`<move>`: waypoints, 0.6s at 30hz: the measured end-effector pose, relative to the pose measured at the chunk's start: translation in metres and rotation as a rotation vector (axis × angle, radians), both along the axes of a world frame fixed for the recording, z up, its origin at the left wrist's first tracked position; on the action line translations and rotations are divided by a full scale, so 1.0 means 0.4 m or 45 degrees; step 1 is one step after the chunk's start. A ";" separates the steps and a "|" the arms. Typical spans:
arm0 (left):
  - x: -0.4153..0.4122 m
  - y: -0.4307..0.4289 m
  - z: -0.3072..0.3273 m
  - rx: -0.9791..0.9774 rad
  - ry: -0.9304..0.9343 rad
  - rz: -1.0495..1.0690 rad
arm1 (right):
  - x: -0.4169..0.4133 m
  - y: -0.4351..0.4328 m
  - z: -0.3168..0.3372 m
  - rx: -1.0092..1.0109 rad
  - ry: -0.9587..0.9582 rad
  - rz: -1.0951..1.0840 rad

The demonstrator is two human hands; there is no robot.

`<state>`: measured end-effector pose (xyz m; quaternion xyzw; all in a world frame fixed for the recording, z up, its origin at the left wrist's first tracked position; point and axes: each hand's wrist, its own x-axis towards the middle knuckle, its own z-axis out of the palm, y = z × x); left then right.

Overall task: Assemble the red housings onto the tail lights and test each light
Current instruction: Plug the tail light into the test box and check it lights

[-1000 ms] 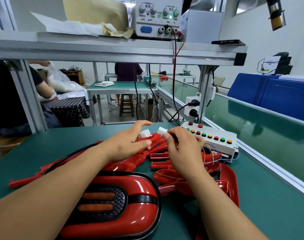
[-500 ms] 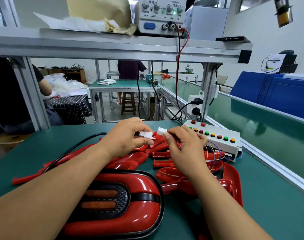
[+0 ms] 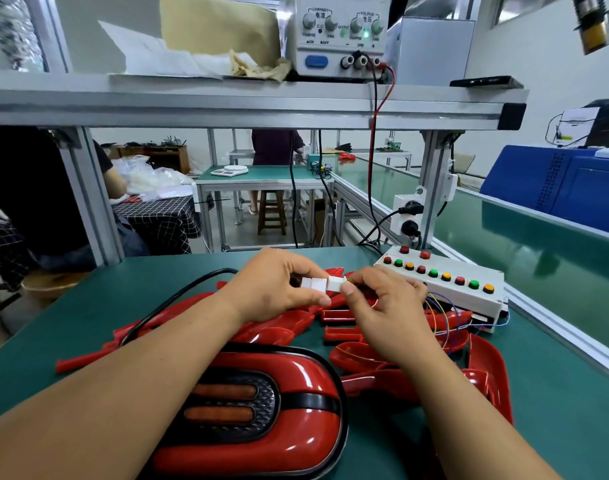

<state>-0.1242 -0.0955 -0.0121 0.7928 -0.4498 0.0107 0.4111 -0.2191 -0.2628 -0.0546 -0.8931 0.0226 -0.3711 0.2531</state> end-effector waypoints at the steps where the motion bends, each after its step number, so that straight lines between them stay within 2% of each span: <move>1: -0.001 0.000 0.001 0.016 -0.004 -0.001 | 0.000 -0.001 -0.001 -0.001 0.005 0.007; 6: 0.005 0.010 0.004 0.274 -0.113 0.008 | 0.003 -0.003 0.000 0.022 0.016 0.014; 13: -0.012 0.027 0.009 0.087 -0.163 0.010 | -0.002 -0.005 0.003 -0.021 0.029 0.017; 18: -0.016 0.033 0.012 0.038 -0.192 0.022 | -0.007 -0.001 0.005 -0.102 -0.061 0.018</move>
